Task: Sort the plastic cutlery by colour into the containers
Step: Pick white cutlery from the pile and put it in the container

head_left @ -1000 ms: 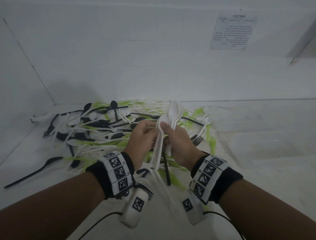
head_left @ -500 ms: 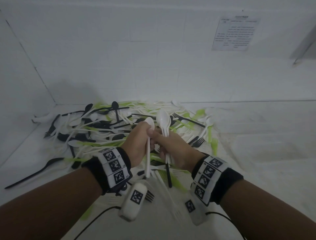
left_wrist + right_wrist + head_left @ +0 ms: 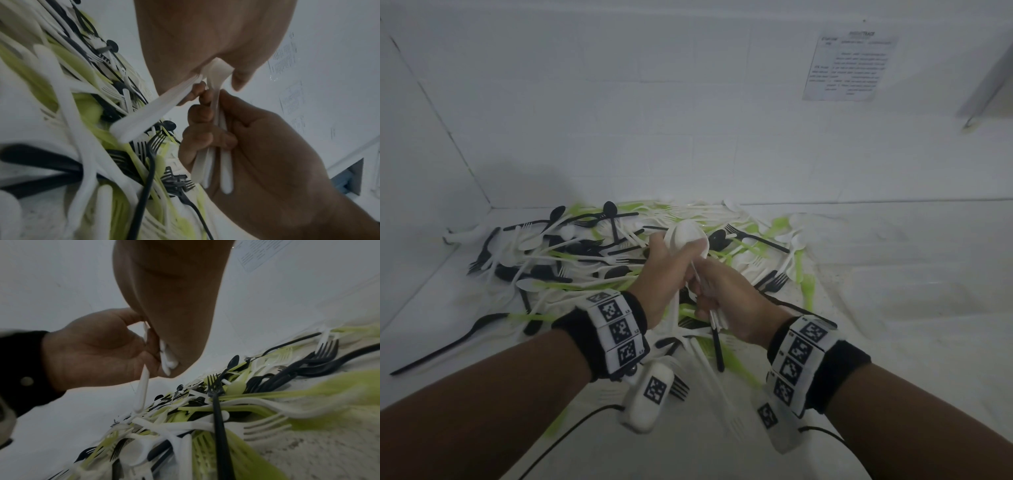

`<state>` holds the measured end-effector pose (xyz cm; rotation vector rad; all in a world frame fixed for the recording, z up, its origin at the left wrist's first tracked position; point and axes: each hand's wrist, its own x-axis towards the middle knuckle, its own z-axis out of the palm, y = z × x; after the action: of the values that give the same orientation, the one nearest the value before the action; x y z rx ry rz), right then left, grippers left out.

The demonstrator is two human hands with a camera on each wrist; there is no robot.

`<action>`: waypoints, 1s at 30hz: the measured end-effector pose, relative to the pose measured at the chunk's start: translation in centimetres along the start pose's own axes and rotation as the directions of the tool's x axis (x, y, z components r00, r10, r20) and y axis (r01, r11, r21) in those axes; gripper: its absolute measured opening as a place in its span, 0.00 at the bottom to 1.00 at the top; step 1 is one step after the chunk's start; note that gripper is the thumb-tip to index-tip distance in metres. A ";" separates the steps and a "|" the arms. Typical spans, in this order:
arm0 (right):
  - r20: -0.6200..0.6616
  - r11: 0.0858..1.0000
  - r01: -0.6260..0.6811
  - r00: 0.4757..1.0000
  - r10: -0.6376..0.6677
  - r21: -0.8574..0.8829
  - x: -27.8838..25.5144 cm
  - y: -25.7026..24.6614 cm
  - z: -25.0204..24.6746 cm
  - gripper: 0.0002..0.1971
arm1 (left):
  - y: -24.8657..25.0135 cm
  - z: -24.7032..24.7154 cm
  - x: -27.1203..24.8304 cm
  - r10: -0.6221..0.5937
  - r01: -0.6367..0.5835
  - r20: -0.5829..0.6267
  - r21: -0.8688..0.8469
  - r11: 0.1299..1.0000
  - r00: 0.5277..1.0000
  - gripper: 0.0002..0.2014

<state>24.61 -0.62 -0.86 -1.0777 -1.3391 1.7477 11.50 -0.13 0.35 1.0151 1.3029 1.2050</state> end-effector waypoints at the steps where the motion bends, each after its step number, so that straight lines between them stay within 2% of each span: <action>1: -0.009 1.000 0.016 1.000 -0.017 -0.019 0.0 0.0 0.1 0.20 | -0.1 0.1 0.1 0.011 -0.011 -0.021 0.018 1.000 1.000 0.21; 3: -0.031 1.000 0.023 0.999 -0.023 -0.016 0.0 0.1 0.1 0.20 | 0.0 -0.1 0.2 0.023 -0.022 -0.051 0.032 0.999 0.998 0.14; 8: -0.049 0.983 0.066 0.996 -0.076 -0.173 -0.6 0.3 0.1 0.18 | -0.1 -0.4 -0.2 0.074 -0.070 -0.065 0.061 0.996 0.995 0.09; 12: -0.109 0.963 0.102 0.985 -0.133 -0.249 -0.3 0.7 0.3 0.20 | -0.2 -0.2 -0.1 0.115 -0.110 -0.105 0.058 0.992 0.988 0.11; 14: -0.187 0.936 0.110 0.966 -0.180 -0.333 -0.1 1.1 0.3 0.23 | -0.2 -0.1 -0.1 0.105 -0.100 -0.112 0.048 0.994 0.988 0.12; 17: -0.287 0.928 0.120 0.930 -0.229 -0.353 0.1 1.3 -0.3 0.21 | -0.1 -0.3 -0.1 0.091 -0.094 -0.096 -0.026 0.995 0.991 0.12; 19: -0.325 0.922 0.095 0.918 -0.227 -0.376 0.0 1.3 -0.9 0.20 | -0.1 -0.5 -0.2 0.103 -0.104 -0.087 0.000 0.995 0.991 0.13; 23: -0.286 0.956 0.092 0.942 -0.174 -0.279 -0.5 1.0 -0.9 0.18 | -0.7 -1.0 0.0 0.147 -0.136 -0.100 0.109 0.985 0.984 0.10; 25: -0.242 0.959 0.122 0.952 -0.185 -0.256 -0.6 0.9 -0.6 0.17 | -0.5 -0.8 -0.2 0.110 -0.105 -0.085 0.056 0.993 0.990 0.07; 27: -0.188 0.955 0.147 0.962 -0.198 -0.256 -0.6 0.7 0.0 0.16 | -0.4 -0.4 -0.1 0.074 -0.077 -0.060 -0.048 0.996 0.995 0.13; 29: -0.148 0.957 0.158 0.969 -0.198 -0.244 -0.5 0.7 0.4 0.16 | -0.4 -0.1 0.2 0.067 -0.068 -0.062 -0.007 0.998 0.996 0.21; 30: -0.131 0.959 0.157 0.973 -0.192 -0.237 -0.6 0.6 0.6 0.16 | -0.5 0.0 0.3 0.079 -0.077 -0.069 0.031 0.997 0.994 0.20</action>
<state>24.29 -1.50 -1.30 -1.1520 -1.5121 1.3803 11.52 0.09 -0.18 1.0604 1.3487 1.2952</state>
